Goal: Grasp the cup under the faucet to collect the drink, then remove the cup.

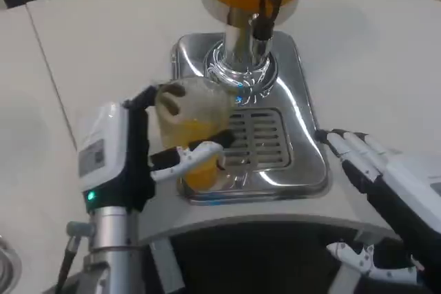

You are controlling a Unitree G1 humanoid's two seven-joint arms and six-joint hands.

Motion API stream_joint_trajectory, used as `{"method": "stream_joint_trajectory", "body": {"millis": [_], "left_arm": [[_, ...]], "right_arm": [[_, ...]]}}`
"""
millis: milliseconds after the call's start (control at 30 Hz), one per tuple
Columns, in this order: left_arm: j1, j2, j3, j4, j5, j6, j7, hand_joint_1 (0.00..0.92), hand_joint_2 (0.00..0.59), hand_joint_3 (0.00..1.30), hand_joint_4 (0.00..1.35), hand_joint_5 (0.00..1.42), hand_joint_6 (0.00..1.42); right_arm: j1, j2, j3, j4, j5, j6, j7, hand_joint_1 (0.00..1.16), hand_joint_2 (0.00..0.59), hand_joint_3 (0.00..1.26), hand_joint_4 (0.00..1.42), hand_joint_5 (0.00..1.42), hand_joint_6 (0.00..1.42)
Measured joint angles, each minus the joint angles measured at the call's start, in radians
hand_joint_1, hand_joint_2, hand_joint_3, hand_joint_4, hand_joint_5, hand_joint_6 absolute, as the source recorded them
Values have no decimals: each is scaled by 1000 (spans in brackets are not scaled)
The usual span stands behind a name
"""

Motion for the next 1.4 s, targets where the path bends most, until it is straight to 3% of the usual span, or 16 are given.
{"method": "stream_joint_trajectory", "body": {"millis": [133, 267, 500, 633, 733, 900, 1033, 1233, 1400], "left_arm": [[64, 0, 30, -80, -45, -12, -67, 639, 14, 1151, 1081, 1418, 1424], [134, 8, 66, -186, -92, -32, -139, 641, 13, 1151, 1081, 1418, 1424], [296, 24, 130, -412, -119, -67, -232, 642, 13, 1151, 1072, 1418, 1424], [354, 23, 142, -471, -116, -81, -252, 642, 13, 1159, 1079, 1418, 1424], [419, 35, 145, -555, -109, -138, -282, 642, 13, 1161, 1080, 1418, 1424], [506, 42, 153, -644, -78, -207, -306, 642, 13, 1162, 1081, 1418, 1424], [570, 35, 156, -675, -72, -220, -323, 639, 11, 1162, 1081, 1418, 1424], [648, 12, 155, -727, -69, -233, -344, 636, 10, 1162, 1081, 1418, 1424], [679, -2, 155, -739, -69, -234, -358, 637, 11, 1162, 1081, 1418, 1424]], "right_arm": [[-2, -8, 8, 4, -41, -36, -33, 520, 465, 0, 0, 0, 48], [0, -24, 6, 30, -61, -78, -71, 358, 512, 0, 0, 0, 33], [-9, -33, 17, 69, -61, -133, -98, 329, 528, 0, 0, 0, 19], [-13, -48, 19, 56, -50, -155, -96, 318, 541, 0, 0, 0, 18], [9, -58, 6, 21, -39, -194, -106, 297, 551, 0, 0, 0, 1], [89, -38, -4, -11, -44, -256, -170, 250, 574, 0, 0, 0, 0], [110, -30, -9, -13, -43, -269, -172, 241, 578, 0, 0, 0, 0], [157, -12, -51, -61, -34, -285, -189, 234, 584, 0, 0, 0, 0], [195, 4, -51, -92, -28, -298, -189, 230, 586, 0, 0, 0, 0]]}}
